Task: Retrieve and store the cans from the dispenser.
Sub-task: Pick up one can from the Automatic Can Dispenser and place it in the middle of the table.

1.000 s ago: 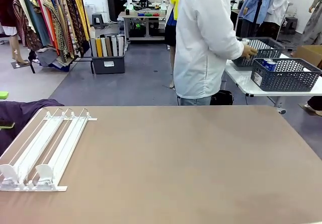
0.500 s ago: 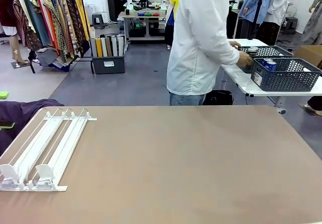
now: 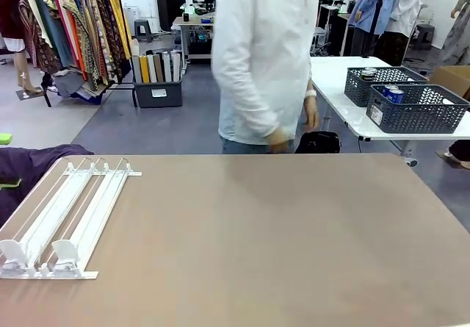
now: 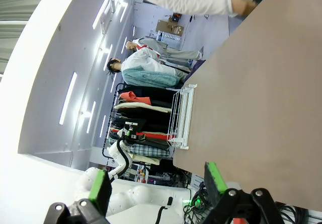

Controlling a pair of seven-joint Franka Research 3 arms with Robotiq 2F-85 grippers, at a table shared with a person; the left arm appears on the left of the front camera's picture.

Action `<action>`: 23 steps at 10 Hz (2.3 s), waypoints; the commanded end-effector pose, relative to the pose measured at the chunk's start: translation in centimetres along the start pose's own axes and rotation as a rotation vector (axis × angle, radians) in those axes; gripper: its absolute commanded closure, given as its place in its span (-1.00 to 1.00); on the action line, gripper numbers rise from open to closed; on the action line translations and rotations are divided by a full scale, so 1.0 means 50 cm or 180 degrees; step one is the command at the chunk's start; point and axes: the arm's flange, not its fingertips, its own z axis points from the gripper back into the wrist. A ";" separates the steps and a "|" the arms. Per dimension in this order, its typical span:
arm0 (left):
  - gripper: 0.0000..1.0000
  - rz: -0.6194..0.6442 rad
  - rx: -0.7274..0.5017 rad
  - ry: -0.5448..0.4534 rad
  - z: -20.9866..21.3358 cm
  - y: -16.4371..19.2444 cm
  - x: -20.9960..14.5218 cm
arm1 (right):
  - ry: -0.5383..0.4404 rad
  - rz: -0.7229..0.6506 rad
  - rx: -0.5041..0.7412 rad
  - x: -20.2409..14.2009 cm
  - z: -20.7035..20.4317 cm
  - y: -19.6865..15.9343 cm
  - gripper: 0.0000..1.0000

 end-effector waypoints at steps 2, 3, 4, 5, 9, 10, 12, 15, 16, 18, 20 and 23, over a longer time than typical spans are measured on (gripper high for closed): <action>-1.00 -0.0005 -0.0069 -0.0027 -0.004 -0.002 -0.006 | -0.0050 0.0080 0.0054 0.005 -0.005 0.005 -1.00; -1.00 -0.0005 -0.0069 -0.0027 -0.004 -0.002 -0.006 | -0.0050 0.0080 0.0054 0.005 -0.005 0.005 -1.00; -1.00 -0.0005 -0.0069 -0.0027 -0.004 -0.002 -0.006 | -0.0050 0.0080 0.0054 0.005 -0.005 0.005 -1.00; -1.00 -0.0005 -0.0069 -0.0027 -0.004 -0.002 -0.006 | -0.0050 0.0080 0.0054 0.005 -0.005 0.005 -1.00; -1.00 -0.0005 -0.0069 -0.0027 -0.004 -0.002 -0.006 | -0.0050 0.0080 0.0054 0.005 -0.005 0.005 -1.00; -1.00 -0.0005 -0.0069 -0.0027 -0.004 -0.002 -0.006 | -0.0050 0.0080 0.0054 0.005 -0.005 0.005 -1.00; -1.00 -0.0005 -0.0069 -0.0027 -0.004 -0.002 -0.006 | -0.0050 0.0080 0.0054 0.005 -0.005 0.005 -1.00; -1.00 -0.0005 -0.0069 -0.0027 -0.004 -0.002 -0.006 | -0.0050 0.0080 0.0054 0.005 -0.005 0.005 -1.00; -1.00 -0.0005 -0.0069 -0.0027 -0.004 -0.002 -0.006 | -0.0050 0.0080 0.0054 0.005 -0.005 0.005 -1.00; -1.00 -0.0005 -0.0069 -0.0027 -0.004 -0.002 -0.006 | -0.0050 0.0080 0.0054 0.005 -0.005 0.005 -1.00; -1.00 -0.0005 -0.0069 -0.0027 -0.004 -0.002 -0.006 | -0.0050 0.0080 0.0054 0.005 -0.005 0.005 -1.00; -1.00 -0.0005 -0.0069 -0.0027 -0.004 -0.002 -0.006 | -0.0050 0.0080 0.0054 0.005 -0.005 0.005 -1.00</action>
